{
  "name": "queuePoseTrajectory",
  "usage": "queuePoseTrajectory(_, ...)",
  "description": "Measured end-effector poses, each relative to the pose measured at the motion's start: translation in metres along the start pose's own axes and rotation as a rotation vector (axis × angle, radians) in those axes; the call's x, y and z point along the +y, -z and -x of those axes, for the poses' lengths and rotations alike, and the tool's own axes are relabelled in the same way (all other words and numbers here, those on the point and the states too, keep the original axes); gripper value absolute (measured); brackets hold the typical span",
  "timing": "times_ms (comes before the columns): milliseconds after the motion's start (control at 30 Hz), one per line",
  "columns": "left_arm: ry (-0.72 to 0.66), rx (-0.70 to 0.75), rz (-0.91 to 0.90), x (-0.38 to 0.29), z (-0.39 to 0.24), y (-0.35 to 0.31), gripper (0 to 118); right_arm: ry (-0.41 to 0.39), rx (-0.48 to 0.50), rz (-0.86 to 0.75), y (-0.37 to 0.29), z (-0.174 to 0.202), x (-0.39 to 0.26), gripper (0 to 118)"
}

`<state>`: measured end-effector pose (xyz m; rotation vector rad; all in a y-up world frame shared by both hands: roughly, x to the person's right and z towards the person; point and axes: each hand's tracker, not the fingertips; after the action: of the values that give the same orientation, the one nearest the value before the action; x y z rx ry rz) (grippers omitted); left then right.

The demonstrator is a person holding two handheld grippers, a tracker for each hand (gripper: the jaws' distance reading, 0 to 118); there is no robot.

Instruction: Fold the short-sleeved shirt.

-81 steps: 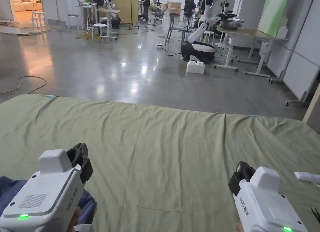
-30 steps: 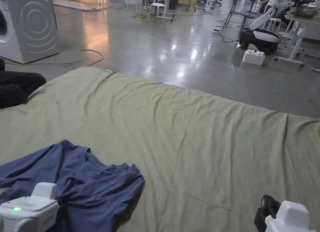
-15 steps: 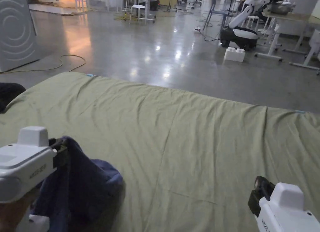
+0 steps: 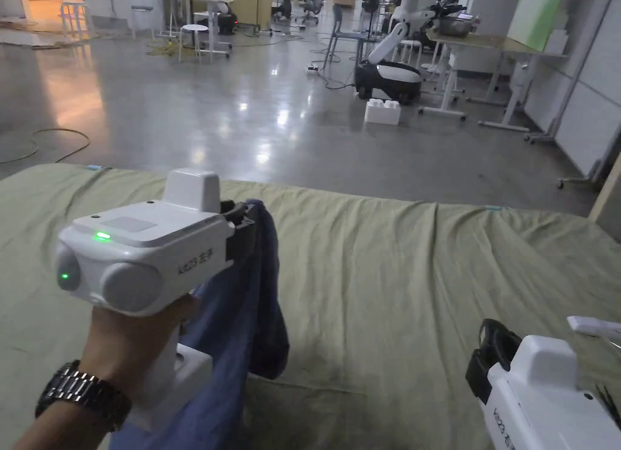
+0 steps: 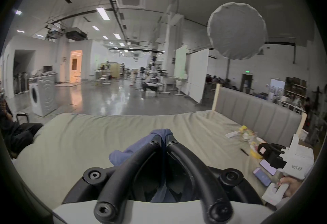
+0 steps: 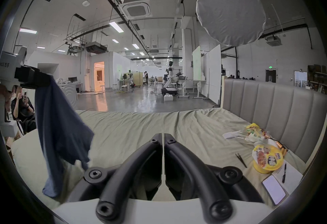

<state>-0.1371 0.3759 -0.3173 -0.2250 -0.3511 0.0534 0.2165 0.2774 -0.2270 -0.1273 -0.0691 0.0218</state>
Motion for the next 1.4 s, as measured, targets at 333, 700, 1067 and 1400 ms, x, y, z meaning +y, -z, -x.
queuePoseTrajectory(333,0.027,-0.229,0.164,-0.060,-0.123,0.064,4,0.006,-0.094,0.027,-0.020,-0.045,-0.016,3)
queuePoseTrajectory(700,0.049,-0.199,0.349,-0.145,-0.135,0.075,58,0.028,-0.106,0.109,-0.022,-0.049,-0.043,3)
queuePoseTrajectory(1067,0.002,0.040,0.034,-0.111,-0.070,0.014,69,-0.008,-0.041,0.049,-0.007,-0.016,-0.019,3)
queuePoseTrajectory(1400,0.065,0.337,-0.054,-0.112,-0.017,-0.033,2,-0.069,-0.031,-0.046,0.001,0.015,-0.001,3)
